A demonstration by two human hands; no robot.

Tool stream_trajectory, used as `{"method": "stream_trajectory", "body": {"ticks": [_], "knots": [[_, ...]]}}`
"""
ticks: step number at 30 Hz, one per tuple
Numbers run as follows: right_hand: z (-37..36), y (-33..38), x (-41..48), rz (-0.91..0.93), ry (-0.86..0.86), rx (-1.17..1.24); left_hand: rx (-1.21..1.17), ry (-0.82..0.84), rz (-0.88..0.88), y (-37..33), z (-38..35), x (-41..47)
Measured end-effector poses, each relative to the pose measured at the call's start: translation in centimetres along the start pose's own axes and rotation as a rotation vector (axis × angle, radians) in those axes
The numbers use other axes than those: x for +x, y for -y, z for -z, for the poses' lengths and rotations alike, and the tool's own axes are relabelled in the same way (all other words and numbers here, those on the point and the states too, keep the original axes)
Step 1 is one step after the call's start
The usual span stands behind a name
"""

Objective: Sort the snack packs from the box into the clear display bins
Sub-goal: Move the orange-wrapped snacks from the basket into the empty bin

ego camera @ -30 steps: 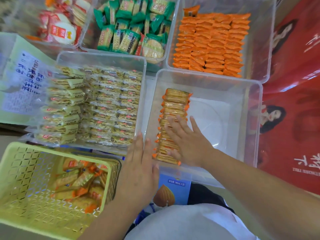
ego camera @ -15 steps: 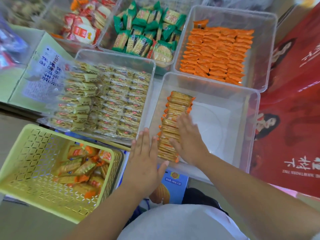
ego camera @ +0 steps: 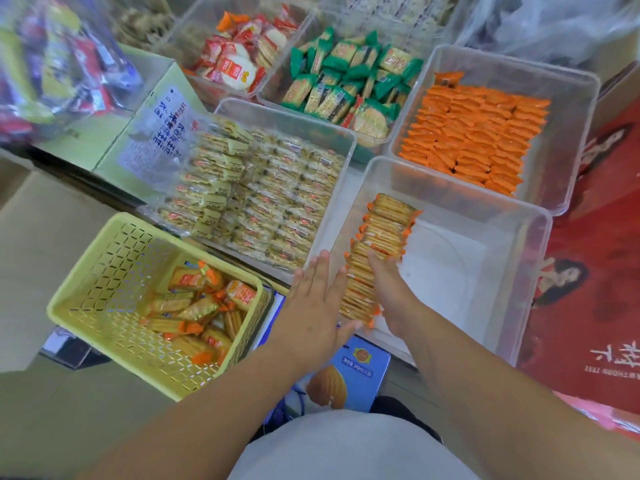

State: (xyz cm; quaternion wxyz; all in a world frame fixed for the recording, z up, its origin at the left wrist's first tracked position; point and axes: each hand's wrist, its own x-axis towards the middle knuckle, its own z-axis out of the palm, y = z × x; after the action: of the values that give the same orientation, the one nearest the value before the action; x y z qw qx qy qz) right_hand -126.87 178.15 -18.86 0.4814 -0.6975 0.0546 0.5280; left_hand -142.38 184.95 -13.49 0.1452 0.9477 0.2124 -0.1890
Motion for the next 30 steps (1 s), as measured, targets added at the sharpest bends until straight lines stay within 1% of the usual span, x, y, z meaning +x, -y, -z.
{"method": "stream_trajectory", "body": {"ticks": [3, 4, 6, 8, 9, 10, 12, 13, 14, 16, 18, 19, 20, 22, 24, 26, 30], "knots": [[-0.4, -0.1, -1.4, 0.155, -0.193, -0.257, -0.102, -0.051, -0.080, 0.9, 1.2, -0.9], [-0.9, 0.0, -2.1, 0.232, -0.239, -0.319, -0.151, -0.116, -0.116, 1.5, 1.7, -1.5], [-2.3, 0.0, -4.2, 0.407, -0.306, -0.449, -0.220, -0.305, -0.199, 3.5, 2.6, -3.2], [-4.3, -0.2, -6.9, 0.591, -0.366, -0.535, -0.262, -0.462, -0.219, 6.5, 3.1, -4.9], [-5.6, -0.5, -8.2, 0.659, -0.377, -0.532, -0.280, -0.510, -0.203, 8.3, 3.4, -5.8], [-6.9, -0.8, -9.6, 0.688, -0.379, -0.501, -0.302, -0.549, -0.177, 10.2, 3.7, -6.7], [-9.8, -1.5, -12.0, 0.655, -0.351, -0.422, -0.364, -0.614, -0.103, 14.5, 4.1, -8.2], [-11.1, -2.0, -12.8, 0.625, -0.323, -0.409, -0.386, -0.602, -0.052, 16.9, 4.1, -8.8], [-12.3, -2.6, -13.3, 0.595, -0.296, -0.427, -0.397, -0.527, 0.008, 19.3, 4.1, -9.2], [-14.6, -4.1, -13.7, 0.496, -0.238, -0.520, -0.431, -0.246, 0.102, 23.8, 3.8, -9.4], [-16.9, -5.4, -14.1, 0.334, -0.162, -0.520, -0.465, 0.006, 0.118, 26.9, 3.1, -9.3], [-17.9, -6.1, -14.3, 0.281, -0.122, -0.488, -0.427, 0.105, 0.111, 28.0, 2.7, -9.0], [-18.8, -6.6, -14.5, 0.258, -0.092, -0.475, -0.373, 0.208, 0.104, 28.6, 2.2, -8.6], [-20.1, -7.4, -14.8, 0.237, -0.092, -0.530, -0.275, 0.391, 0.095, 29.0, 1.3, -7.6], [-20.6, -7.5, -15.1, 0.196, -0.124, -0.531, -0.184, 0.497, 0.075, 28.5, 0.4, -6.5], [-20.8, -7.5, -15.1, 0.156, -0.154, -0.552, -0.144, 0.540, 0.063, 28.0, -0.2, -5.6], [-21.1, -7.5, -14.9, 0.095, -0.202, -0.537, -0.202, 0.634, 0.053, 28.0, -0.5, -4.8]]}}
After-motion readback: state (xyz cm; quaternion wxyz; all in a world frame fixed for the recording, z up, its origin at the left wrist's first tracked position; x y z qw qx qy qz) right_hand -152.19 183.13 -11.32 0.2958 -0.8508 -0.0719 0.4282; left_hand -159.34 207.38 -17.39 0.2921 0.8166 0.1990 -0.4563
